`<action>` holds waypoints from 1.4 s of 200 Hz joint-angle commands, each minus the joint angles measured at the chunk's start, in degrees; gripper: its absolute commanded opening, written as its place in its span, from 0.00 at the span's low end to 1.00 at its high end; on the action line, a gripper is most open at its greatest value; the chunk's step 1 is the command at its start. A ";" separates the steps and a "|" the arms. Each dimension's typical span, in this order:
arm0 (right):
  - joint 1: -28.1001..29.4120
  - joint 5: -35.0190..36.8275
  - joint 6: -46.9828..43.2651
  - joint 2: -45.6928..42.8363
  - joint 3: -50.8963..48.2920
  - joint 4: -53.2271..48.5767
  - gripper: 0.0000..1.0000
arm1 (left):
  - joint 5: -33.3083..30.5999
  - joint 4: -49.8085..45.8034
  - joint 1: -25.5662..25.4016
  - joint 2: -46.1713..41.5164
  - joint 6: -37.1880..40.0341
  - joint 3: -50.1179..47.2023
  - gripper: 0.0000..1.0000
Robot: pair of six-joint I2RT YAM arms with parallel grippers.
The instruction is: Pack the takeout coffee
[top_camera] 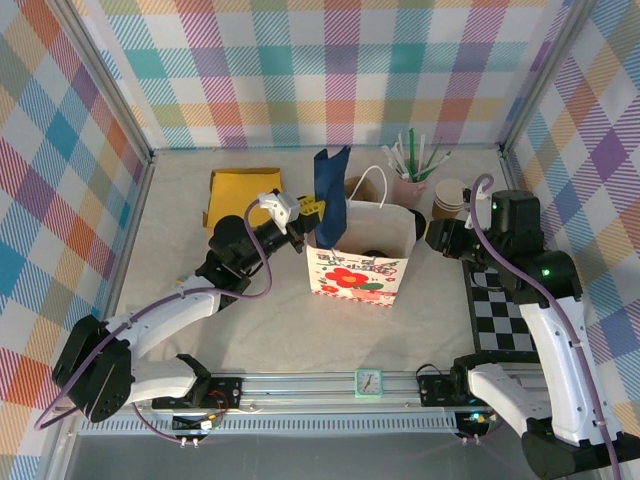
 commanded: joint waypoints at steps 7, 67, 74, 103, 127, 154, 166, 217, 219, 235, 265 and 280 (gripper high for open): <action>-0.22 -1.50 0.72 -0.19 -0.40 1.77 0.35 | 0.15 4.92 -0.38 0.84 3.14 2.42 0.00; -0.24 -1.86 0.73 -0.55 -1.53 2.30 0.35 | -1.83 5.66 -0.38 1.81 8.13 1.87 0.00; -0.26 -1.90 0.76 -0.67 -1.69 2.29 0.35 | -2.02 5.71 -0.37 1.85 8.37 1.85 0.00; -0.26 -1.77 0.89 -1.20 -2.08 2.52 0.35 | -2.86 7.89 -0.38 2.21 8.22 0.18 0.00; -0.26 -1.51 0.78 -1.43 -2.39 2.52 0.35 | -3.65 10.27 -0.51 1.57 7.21 -1.81 0.00; -0.26 -1.57 0.67 -1.36 -2.54 2.65 0.35 | -3.72 8.85 -1.11 -0.13 6.60 -2.53 0.00; -0.26 -1.81 0.83 -1.39 -2.72 2.99 0.35 | -3.77 7.74 -1.42 -0.90 6.29 -2.82 0.00; -0.22 -2.12 0.90 -1.48 -3.03 3.22 0.35 | -5.53 6.39 -1.96 -3.58 5.75 -5.44 0.08; -0.25 -2.05 0.96 -1.51 -3.03 3.16 0.35 | -5.54 6.38 -1.96 -3.61 5.72 -5.45 0.08; -0.26 -2.12 0.97 -1.62 -2.90 3.13 0.35 | -5.79 5.99 -2.05 -3.86 5.53 -5.51 0.08; -0.26 -2.21 1.01 -1.71 -2.86 2.97 0.35 | -5.89 5.35 -2.22 -3.77 5.41 -5.33 0.13; -0.26 -2.05 0.91 -1.87 -2.83 2.80 0.35 | -6.07 4.88 -2.31 -3.85 5.42 -5.19 0.16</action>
